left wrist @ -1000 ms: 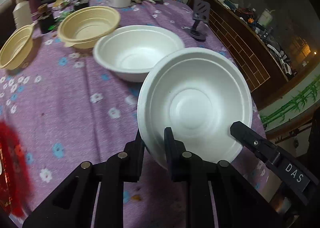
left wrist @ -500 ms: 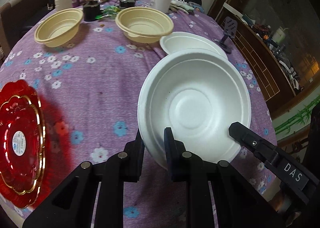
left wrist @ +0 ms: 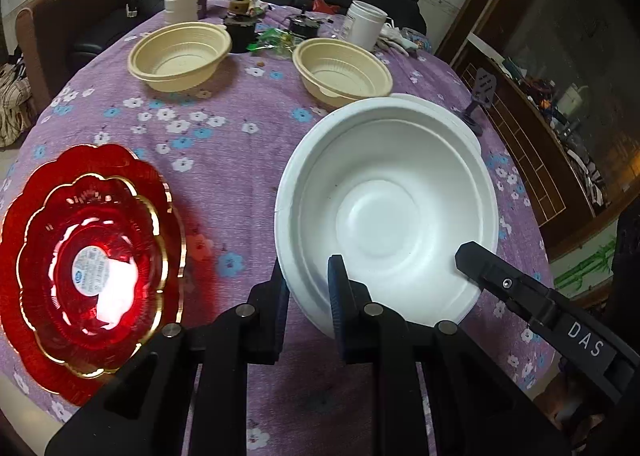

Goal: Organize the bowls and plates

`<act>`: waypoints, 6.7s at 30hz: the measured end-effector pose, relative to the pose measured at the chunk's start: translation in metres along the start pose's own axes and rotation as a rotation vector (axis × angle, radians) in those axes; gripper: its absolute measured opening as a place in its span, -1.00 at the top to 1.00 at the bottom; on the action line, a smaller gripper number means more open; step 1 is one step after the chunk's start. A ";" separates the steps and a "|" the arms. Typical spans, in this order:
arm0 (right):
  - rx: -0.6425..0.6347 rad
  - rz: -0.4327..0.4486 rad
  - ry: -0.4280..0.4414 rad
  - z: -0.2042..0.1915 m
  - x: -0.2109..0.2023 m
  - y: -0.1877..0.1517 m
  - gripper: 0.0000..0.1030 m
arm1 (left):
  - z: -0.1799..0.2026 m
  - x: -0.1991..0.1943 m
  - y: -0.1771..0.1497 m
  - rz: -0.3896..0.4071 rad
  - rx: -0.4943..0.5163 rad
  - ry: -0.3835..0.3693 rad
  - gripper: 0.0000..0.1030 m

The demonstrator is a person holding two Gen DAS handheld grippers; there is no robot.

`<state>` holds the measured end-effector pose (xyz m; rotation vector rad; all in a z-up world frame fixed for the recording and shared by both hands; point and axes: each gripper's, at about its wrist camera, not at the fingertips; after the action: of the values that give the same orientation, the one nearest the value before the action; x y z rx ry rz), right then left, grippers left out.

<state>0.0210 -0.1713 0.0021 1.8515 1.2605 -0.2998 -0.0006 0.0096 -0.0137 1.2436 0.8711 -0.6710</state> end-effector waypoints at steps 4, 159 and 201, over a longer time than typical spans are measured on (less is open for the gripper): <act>-0.036 -0.018 0.023 -0.017 0.008 0.001 0.84 | -0.019 -0.010 -0.001 0.014 -0.031 0.012 0.68; -0.207 -0.377 0.121 -0.127 0.166 -0.049 0.73 | -0.177 0.004 -0.035 -0.068 -0.277 0.242 0.67; -0.168 -0.198 0.097 -0.109 0.141 0.086 -0.30 | -0.204 0.017 0.123 -0.046 -0.324 0.104 -0.23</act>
<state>0.1318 -0.0092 0.0262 1.6190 1.4926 -0.2054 0.0714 0.2350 0.0175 0.9750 1.0522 -0.4813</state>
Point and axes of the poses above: each gripper's, at about its wrist camera, not at the fingertips, and x roughly the way its jaws point, z to its right, y to its top, and after that the axes turned 11 degrees about y, right-handed
